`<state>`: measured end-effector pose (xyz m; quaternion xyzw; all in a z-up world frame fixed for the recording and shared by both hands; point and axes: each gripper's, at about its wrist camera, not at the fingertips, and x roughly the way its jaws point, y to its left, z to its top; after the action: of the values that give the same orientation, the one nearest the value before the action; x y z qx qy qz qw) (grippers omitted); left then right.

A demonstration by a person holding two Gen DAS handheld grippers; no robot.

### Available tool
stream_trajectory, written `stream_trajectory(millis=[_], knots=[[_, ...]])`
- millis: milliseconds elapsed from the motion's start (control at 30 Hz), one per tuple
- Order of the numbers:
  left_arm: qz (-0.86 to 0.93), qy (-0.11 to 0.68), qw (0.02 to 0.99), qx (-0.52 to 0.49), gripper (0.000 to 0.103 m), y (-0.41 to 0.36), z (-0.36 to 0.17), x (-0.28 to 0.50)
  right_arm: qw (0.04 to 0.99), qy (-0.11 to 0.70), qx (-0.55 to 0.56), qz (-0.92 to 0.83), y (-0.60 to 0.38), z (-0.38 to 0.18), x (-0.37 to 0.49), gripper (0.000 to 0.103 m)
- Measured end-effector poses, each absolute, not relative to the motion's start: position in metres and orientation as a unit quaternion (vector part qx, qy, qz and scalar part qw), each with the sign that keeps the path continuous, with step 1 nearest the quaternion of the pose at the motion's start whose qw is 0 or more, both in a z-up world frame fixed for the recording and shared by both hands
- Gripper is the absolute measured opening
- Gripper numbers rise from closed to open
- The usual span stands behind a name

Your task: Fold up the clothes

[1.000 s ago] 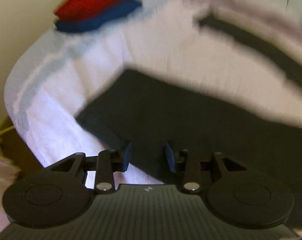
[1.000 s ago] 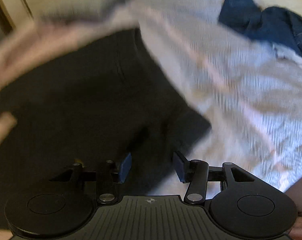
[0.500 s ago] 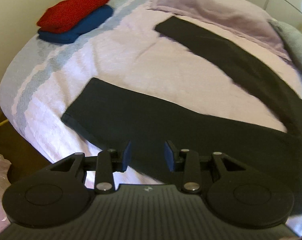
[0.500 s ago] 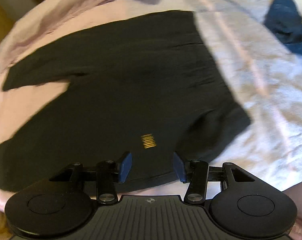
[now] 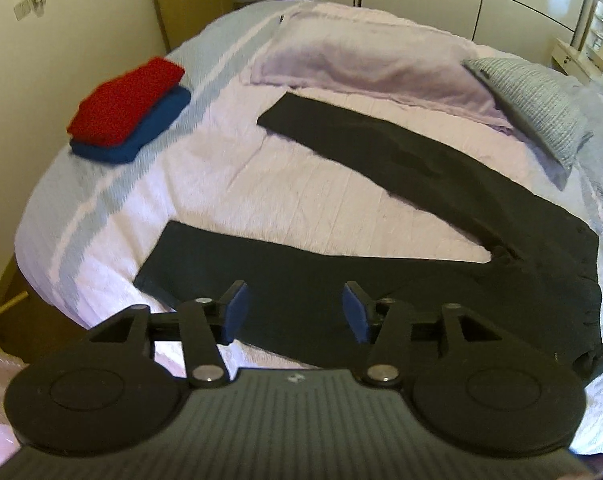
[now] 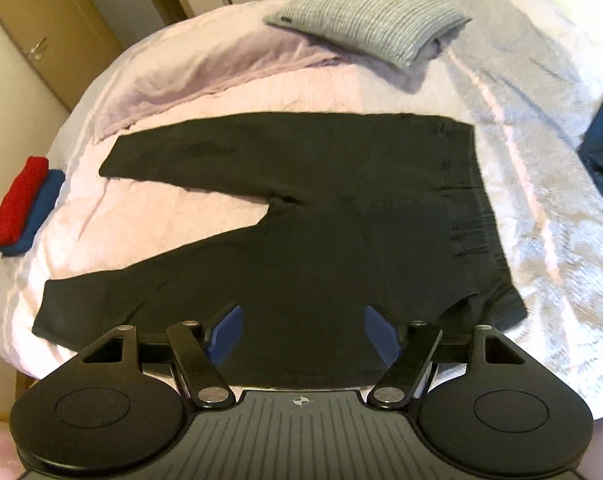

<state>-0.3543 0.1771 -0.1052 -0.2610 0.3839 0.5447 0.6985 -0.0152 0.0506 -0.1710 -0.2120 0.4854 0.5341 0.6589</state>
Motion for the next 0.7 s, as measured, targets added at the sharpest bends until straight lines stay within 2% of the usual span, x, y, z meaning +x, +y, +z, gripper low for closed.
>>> stream_trajectory(millis=[267, 400, 700], knots=[[0.542, 0.388, 0.702, -0.251, 0.050, 0.156, -0.091, -0.353, 0.664, 0.481, -0.216, 0.530, 0.030, -0.155, -0.020, 0.072], [0.545, 0.391, 0.701, -0.245, 0.056, 0.149, -0.092, -0.355, 0.665, 0.479, -0.219, 0.530, 0.022, -0.149, -0.022, 0.072], [0.541, 0.407, 0.697, -0.237, 0.057, 0.135, -0.100, -0.358, 0.662, 0.475, -0.225, 0.535, 0.012, -0.144, -0.027, 0.072]])
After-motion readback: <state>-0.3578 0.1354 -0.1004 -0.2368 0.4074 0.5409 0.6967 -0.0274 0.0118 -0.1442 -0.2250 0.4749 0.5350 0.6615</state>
